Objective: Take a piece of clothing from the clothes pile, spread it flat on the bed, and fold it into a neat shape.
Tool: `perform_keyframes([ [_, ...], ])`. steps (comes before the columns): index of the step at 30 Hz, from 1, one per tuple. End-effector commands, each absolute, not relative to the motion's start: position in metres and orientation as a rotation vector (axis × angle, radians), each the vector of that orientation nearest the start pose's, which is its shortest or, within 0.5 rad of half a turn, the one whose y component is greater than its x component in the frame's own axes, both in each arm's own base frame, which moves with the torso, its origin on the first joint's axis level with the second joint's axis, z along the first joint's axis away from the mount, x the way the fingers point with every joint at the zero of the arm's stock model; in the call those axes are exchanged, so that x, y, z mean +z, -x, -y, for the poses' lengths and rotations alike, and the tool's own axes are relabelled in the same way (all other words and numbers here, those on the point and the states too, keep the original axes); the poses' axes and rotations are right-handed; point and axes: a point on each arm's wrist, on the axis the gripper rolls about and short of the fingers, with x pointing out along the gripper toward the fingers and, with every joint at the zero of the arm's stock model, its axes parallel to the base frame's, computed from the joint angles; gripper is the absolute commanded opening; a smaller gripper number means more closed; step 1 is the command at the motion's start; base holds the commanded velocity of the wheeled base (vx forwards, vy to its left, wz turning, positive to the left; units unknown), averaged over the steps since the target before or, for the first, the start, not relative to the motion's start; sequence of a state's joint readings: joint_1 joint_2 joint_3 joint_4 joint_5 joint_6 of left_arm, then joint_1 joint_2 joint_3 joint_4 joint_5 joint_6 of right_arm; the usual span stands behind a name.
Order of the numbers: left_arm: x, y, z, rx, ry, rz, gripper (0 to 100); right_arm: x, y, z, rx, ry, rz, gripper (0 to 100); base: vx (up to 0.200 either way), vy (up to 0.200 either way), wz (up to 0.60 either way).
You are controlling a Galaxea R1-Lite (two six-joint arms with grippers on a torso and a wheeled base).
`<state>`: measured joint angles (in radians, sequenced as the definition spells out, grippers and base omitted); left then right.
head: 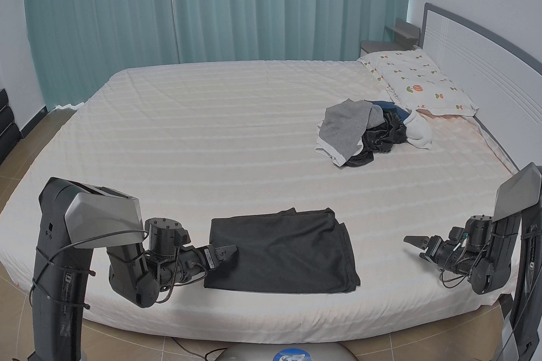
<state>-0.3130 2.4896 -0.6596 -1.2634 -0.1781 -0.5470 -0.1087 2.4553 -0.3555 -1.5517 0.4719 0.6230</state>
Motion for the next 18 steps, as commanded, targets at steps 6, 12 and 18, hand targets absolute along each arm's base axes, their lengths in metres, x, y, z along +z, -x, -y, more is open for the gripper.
perform_keyframes([
  [6, -0.0635, -0.3339, 0.1128, -0.307, 0.490, -0.693, 0, -0.0511, -0.2936, 0.0218, 0.179, -0.759, -0.627, 100, 0.000, 0.000, 0.00],
  [12, -0.0632, -0.3350, 0.1120, -0.303, 0.494, -0.690, 0, -0.0514, -0.2931, 0.0217, 0.178, -0.760, -0.630, 100, 0.000, 0.000, 0.00],
  [18, -0.0626, -0.3315, 0.1100, -0.285, 0.493, -0.696, 0, -0.0515, -0.2924, 0.0216, 0.179, -0.761, -0.633, 100, 0.000, 0.000, 0.00],
])
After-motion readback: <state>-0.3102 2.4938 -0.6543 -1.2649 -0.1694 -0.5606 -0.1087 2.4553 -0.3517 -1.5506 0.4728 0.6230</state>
